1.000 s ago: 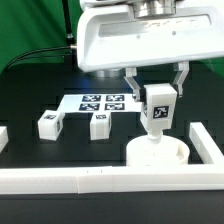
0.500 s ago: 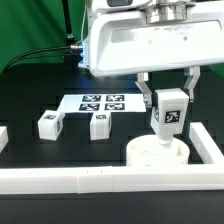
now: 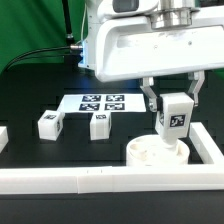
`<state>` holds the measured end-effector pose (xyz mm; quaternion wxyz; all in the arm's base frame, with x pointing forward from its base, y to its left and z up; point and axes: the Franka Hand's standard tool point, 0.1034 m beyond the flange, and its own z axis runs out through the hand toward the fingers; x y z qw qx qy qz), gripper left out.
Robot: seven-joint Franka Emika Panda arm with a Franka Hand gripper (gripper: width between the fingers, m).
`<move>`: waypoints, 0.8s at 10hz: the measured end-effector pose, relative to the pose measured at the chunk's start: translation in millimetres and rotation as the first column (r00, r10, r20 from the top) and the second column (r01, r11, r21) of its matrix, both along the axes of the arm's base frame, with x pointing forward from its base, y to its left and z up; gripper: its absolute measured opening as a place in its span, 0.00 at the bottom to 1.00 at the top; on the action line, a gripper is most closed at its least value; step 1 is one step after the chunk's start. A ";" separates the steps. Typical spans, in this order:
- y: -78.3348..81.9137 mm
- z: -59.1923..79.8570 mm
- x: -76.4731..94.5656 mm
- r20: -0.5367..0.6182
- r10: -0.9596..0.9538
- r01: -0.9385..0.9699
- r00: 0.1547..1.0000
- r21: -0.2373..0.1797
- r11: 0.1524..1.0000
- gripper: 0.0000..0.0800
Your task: Assemble stool
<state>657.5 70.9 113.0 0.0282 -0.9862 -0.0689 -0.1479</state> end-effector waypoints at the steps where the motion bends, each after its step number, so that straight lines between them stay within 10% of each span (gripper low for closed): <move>1: -0.4 -5.4 -1.6 -0.007 0.000 0.000 1.000 0.000 1.000 0.42; 8: 3.7 -17.2 -5.3 -0.014 0.005 -0.005 1.000 -0.002 1.000 0.42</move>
Offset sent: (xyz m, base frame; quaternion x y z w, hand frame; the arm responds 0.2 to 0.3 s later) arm -0.0065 -0.0009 -0.0102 -0.0089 0.0039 0.0045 0.9999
